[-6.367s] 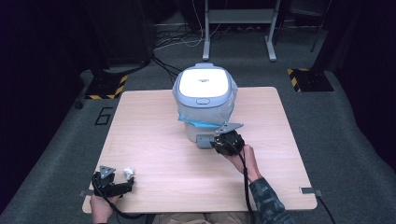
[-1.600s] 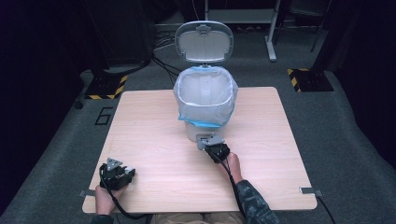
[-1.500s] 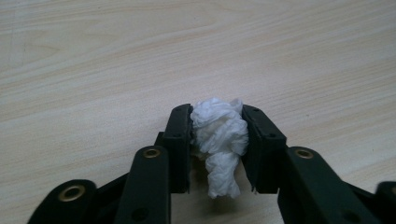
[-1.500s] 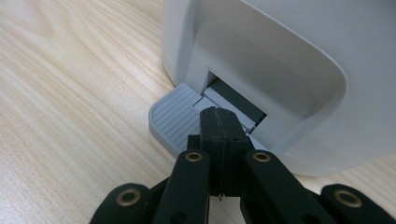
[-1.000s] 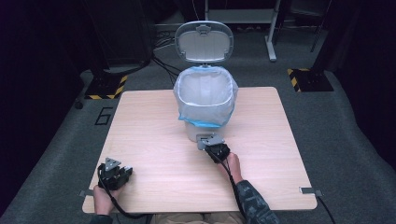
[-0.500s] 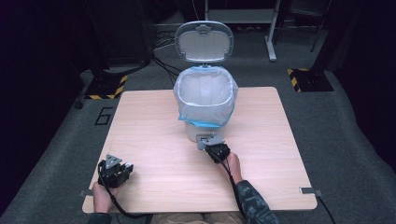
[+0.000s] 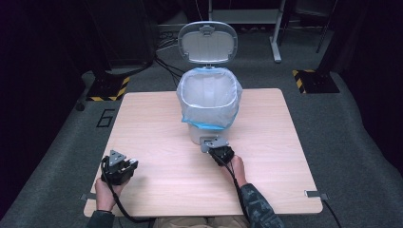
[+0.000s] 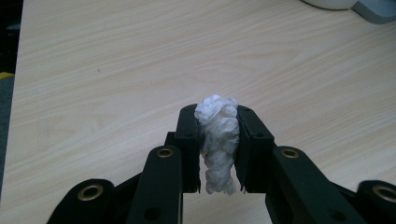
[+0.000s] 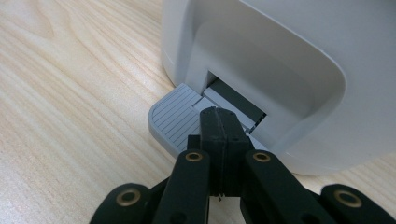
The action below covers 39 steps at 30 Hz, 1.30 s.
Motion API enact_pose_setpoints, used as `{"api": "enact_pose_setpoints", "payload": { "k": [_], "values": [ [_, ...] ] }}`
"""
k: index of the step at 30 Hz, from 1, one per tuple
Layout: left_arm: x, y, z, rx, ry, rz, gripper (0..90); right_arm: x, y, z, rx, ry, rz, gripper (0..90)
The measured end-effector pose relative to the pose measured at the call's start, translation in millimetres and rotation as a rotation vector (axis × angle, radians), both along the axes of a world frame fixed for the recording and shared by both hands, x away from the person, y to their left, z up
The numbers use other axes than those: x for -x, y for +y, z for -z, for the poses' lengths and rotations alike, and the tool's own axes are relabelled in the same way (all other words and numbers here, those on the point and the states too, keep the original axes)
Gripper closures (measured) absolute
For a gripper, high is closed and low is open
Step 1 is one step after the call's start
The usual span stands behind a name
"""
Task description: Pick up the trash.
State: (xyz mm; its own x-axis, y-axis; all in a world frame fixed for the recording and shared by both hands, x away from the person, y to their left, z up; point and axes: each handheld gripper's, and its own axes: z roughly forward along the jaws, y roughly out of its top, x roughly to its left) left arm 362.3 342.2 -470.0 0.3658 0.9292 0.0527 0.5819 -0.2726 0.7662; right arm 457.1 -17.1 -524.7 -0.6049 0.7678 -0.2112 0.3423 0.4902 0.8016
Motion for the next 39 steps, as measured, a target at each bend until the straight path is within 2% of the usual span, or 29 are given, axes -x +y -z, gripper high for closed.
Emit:
{"api": "enact_pose_setpoints", "payload": {
  "k": [22,28,39],
  "values": [
    [-13.2,-18.6,-25.1,-0.023,-0.036,0.066,73.1,-0.2,-0.3,-0.1,-0.011,0.002,-0.006,90.0],
    [-17.5,-24.0,-34.8,-0.039,-0.046,0.090,73.1,-0.6,-1.4,-0.3,0.004,0.000,-0.009,90.0],
    [-25.3,-32.7,-50.1,-0.055,-0.070,0.125,73.1,-0.6,-0.9,-0.1,-0.005,0.000,-0.005,90.0]
  ]
}}
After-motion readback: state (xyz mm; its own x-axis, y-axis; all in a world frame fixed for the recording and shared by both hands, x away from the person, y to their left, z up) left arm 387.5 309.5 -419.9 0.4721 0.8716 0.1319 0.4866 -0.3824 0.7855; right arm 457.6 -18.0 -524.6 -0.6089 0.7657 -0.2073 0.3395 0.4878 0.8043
